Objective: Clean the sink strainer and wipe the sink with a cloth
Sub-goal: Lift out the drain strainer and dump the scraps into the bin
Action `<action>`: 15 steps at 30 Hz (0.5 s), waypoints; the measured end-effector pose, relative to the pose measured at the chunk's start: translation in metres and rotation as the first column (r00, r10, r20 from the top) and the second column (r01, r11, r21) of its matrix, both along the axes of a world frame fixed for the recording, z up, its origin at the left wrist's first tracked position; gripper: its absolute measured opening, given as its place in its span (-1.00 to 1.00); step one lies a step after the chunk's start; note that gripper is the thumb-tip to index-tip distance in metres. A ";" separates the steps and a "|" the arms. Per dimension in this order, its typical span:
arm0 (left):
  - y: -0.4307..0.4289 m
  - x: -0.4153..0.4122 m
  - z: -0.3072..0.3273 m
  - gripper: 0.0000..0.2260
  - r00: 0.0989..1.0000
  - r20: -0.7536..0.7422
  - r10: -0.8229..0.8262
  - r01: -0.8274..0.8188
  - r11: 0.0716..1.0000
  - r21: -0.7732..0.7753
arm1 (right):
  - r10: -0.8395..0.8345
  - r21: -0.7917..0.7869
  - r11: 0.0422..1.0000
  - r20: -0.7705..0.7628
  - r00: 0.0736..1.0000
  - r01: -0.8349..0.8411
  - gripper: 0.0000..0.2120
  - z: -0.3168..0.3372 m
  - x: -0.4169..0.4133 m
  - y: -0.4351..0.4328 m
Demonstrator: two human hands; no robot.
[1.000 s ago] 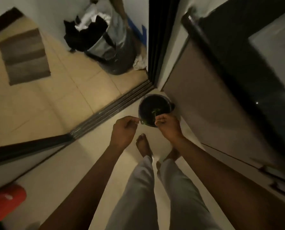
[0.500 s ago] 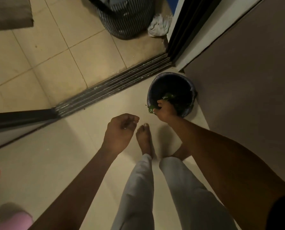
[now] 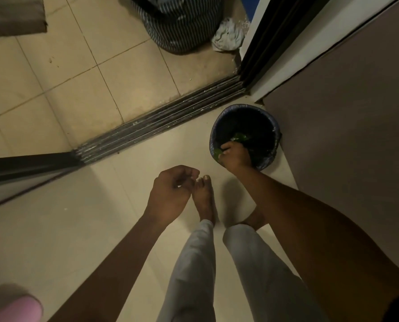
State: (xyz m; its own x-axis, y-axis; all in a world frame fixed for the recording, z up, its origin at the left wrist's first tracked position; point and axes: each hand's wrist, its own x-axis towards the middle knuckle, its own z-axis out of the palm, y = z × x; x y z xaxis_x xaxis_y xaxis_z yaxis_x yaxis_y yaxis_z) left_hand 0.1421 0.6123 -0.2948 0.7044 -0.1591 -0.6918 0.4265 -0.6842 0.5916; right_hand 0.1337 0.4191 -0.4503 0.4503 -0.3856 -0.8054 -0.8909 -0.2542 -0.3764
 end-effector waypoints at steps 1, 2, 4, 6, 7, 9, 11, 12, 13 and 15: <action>-0.002 0.000 0.001 -0.78 1.000 -0.005 0.007 -0.007 1.000 -0.002 | -0.038 0.003 0.999 0.008 0.999 0.038 -0.73 0.004 0.001 -0.002; -0.004 0.001 0.004 -0.78 1.000 -0.011 0.014 -0.014 1.000 -0.004 | -0.072 -0.006 0.997 0.024 0.997 0.072 -0.77 0.009 0.001 -0.005; -0.010 0.000 0.011 -0.78 0.999 -0.025 0.020 -0.020 1.000 -0.021 | -0.134 -0.042 0.990 0.059 0.989 0.136 -0.85 0.022 -0.001 -0.012; -0.019 0.000 0.024 -0.79 1.000 -0.025 0.009 -0.010 0.999 -0.043 | -0.193 -0.051 0.979 0.069 0.979 0.197 -0.82 0.038 -0.008 -0.021; -0.025 0.001 0.032 -0.79 1.000 -0.021 0.000 -0.001 0.999 -0.052 | -0.208 -0.049 0.976 0.065 0.976 0.212 -0.76 0.048 -0.012 -0.026; -0.036 0.003 0.048 -0.79 1.000 -0.018 -0.013 0.012 0.998 -0.067 | -0.212 -0.049 0.976 0.045 0.976 0.214 -0.64 0.067 -0.023 -0.034; -0.049 0.006 0.068 -0.79 1.000 -0.019 -0.023 0.021 0.996 -0.082 | -0.214 -0.057 0.975 0.050 0.976 0.217 -0.61 0.091 -0.034 -0.042; -0.054 0.006 0.079 -0.80 0.999 -0.014 -0.031 0.029 0.995 -0.091 | -0.225 -0.052 0.972 0.074 0.971 0.230 -0.63 0.105 -0.038 -0.046; -0.059 0.007 0.090 -0.81 0.999 -0.010 -0.041 0.040 0.994 -0.103 | -0.246 -0.039 0.967 0.104 0.964 0.251 -0.66 0.118 -0.042 -0.048; -0.070 0.007 0.116 -0.82 0.997 0.003 -0.073 0.073 0.989 -0.131 | -0.299 -0.008 0.952 0.174 0.938 0.305 -0.72 0.156 -0.050 -0.054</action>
